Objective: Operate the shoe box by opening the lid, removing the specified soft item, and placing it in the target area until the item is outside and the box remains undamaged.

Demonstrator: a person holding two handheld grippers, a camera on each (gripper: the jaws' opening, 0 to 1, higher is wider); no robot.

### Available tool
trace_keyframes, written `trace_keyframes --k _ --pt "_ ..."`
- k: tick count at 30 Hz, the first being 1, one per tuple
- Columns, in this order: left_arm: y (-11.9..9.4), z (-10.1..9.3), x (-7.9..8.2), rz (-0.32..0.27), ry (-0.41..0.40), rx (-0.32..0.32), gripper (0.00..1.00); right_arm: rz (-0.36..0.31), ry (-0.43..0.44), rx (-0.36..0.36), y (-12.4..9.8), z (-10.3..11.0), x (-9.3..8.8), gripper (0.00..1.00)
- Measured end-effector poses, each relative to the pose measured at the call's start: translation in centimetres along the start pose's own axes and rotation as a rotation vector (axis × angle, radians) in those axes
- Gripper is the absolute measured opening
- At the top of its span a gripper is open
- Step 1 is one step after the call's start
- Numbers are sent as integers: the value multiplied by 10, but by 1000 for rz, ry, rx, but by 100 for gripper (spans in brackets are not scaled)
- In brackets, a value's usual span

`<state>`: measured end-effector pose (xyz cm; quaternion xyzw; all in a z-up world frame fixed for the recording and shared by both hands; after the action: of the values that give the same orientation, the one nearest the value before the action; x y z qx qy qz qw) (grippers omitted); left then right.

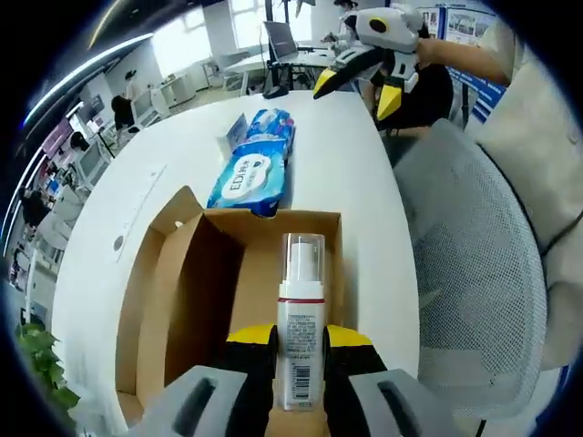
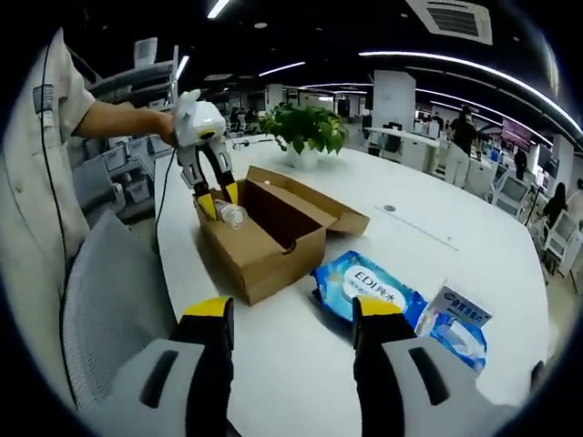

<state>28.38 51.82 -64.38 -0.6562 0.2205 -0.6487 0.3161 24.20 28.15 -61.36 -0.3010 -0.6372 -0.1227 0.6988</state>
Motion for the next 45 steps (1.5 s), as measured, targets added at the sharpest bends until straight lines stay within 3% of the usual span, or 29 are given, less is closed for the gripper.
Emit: trace_keyframes --k 8,18,31,45 --pt "2 -14 17 -42 40 -11 19 2 -34 78 15 19 5 45" --pt "9 -39 35 -92 59 -71 19 -14 -62 182 31 44 14 41" --pt "22 -57 50 -134 81 -131 19 -17 -101 303 45 72 23 36" --pt "28 -73 64 -225 114 -210 19 3 -188 385 53 88 21 20"
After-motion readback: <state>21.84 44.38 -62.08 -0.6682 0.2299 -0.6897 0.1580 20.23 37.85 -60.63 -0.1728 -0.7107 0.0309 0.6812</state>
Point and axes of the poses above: the point that each gripper's makers call its tool centre point, and the gripper's own axes: y roughly forward along the fingers, z roughly to its left, x roughly out of its top, the point moved 4 cm from there along -y, roughly backward along the fingers, and after that the axes turned 15 degrees about -z, right-handed, at the moved point
